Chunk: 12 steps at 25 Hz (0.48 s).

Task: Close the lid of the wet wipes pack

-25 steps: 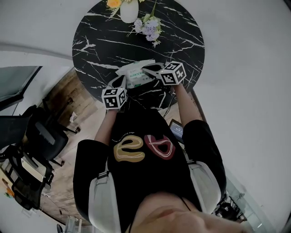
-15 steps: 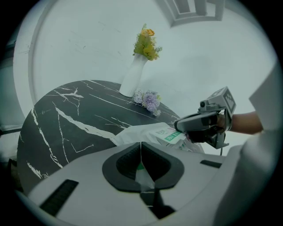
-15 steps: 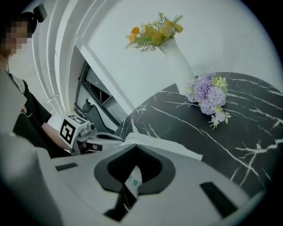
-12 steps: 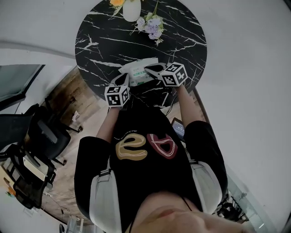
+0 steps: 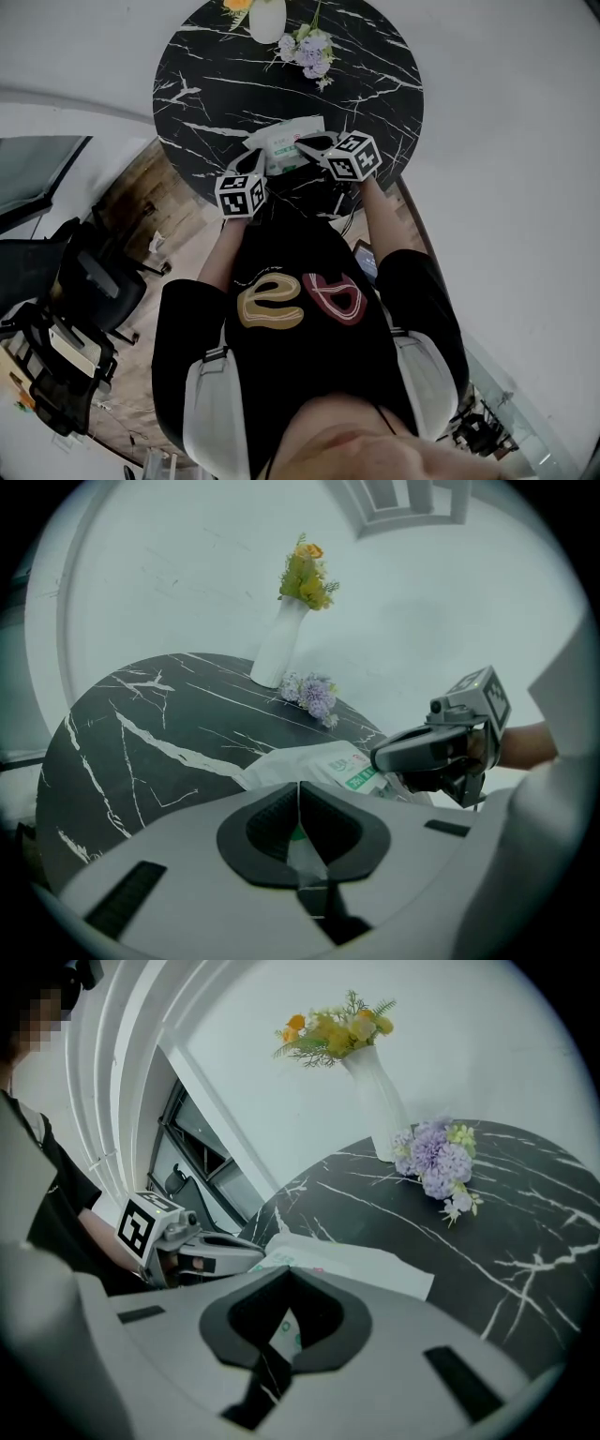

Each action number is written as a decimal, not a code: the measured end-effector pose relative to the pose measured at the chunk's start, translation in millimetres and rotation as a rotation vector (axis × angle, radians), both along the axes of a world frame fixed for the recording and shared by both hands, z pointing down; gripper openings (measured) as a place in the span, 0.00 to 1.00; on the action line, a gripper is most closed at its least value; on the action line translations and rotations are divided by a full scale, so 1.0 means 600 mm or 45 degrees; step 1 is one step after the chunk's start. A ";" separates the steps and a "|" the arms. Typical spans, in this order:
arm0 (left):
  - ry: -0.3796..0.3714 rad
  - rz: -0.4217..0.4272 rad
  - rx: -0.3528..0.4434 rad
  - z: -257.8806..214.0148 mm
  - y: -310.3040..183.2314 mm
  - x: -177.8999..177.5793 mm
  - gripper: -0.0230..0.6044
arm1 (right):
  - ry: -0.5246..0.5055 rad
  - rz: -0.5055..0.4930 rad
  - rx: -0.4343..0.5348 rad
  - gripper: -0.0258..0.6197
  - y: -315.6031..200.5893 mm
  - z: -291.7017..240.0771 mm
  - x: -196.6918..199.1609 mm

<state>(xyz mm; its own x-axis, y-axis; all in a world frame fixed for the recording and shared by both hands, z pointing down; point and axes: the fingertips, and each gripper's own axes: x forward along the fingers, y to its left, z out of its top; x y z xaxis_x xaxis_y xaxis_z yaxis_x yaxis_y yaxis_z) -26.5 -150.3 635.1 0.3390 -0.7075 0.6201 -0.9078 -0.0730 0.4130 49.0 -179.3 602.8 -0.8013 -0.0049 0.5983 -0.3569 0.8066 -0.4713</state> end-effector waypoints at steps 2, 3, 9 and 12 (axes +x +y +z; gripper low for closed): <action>-0.004 0.004 0.003 -0.001 0.000 -0.001 0.07 | 0.015 -0.003 0.015 0.06 0.001 0.001 -0.002; -0.005 0.006 0.005 -0.001 0.001 -0.001 0.07 | 0.019 -0.005 0.022 0.06 0.002 0.000 -0.003; -0.003 0.006 0.025 -0.010 -0.001 0.000 0.07 | 0.062 -0.005 0.046 0.06 0.011 0.007 -0.005; -0.003 0.004 0.030 -0.012 -0.001 0.000 0.07 | 0.098 -0.022 0.068 0.06 0.018 0.015 -0.007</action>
<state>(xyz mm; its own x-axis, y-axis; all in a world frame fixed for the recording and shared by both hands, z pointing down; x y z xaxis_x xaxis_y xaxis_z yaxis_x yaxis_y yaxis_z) -26.6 -150.8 627.8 0.3403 -0.7209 0.6037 -0.9083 -0.0860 0.4093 44.8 -168.8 611.7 -0.7532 -0.0252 0.6573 -0.3762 0.8362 -0.3991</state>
